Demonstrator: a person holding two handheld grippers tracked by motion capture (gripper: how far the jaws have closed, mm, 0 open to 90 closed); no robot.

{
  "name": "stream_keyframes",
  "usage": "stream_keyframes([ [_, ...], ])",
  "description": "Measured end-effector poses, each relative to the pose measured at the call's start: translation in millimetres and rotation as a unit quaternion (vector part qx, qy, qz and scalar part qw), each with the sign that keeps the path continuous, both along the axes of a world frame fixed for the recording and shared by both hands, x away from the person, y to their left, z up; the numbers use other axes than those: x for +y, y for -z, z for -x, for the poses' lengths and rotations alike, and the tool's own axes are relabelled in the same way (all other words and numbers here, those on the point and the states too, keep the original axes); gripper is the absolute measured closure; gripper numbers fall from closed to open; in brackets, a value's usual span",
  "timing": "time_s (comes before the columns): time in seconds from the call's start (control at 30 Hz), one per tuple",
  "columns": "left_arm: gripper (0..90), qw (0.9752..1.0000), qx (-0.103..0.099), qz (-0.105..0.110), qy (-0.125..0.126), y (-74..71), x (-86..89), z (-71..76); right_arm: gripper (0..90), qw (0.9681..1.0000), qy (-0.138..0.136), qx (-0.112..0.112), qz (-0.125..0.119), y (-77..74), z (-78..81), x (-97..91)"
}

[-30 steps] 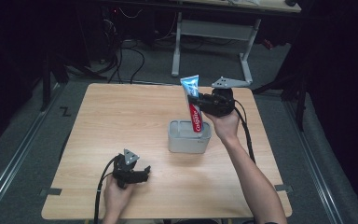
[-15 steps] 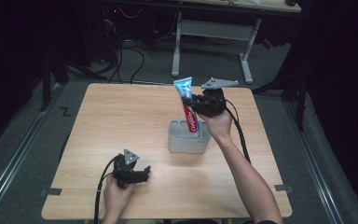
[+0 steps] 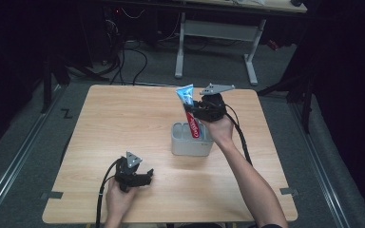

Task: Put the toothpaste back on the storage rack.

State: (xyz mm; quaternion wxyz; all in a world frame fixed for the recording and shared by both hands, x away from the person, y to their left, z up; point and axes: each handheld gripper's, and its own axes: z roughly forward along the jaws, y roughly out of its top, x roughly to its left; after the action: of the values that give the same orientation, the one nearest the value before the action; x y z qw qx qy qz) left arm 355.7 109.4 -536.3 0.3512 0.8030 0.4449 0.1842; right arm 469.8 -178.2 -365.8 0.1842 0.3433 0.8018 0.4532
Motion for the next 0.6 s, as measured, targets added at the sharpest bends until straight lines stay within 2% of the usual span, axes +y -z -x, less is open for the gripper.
stream_keyframes([
  [0.47,16.1,1.0,0.0,0.0,0.0,0.0,0.0,0.0,72.6,0.9998,0.0,0.014,0.013,11.1,1.0,-0.9],
  [0.6,16.1,1.0,0.0,0.0,0.002,0.0,0.0,0.0,72.6,0.9997,-0.002,0.012,0.019,12.9,2.8,0.1],
])
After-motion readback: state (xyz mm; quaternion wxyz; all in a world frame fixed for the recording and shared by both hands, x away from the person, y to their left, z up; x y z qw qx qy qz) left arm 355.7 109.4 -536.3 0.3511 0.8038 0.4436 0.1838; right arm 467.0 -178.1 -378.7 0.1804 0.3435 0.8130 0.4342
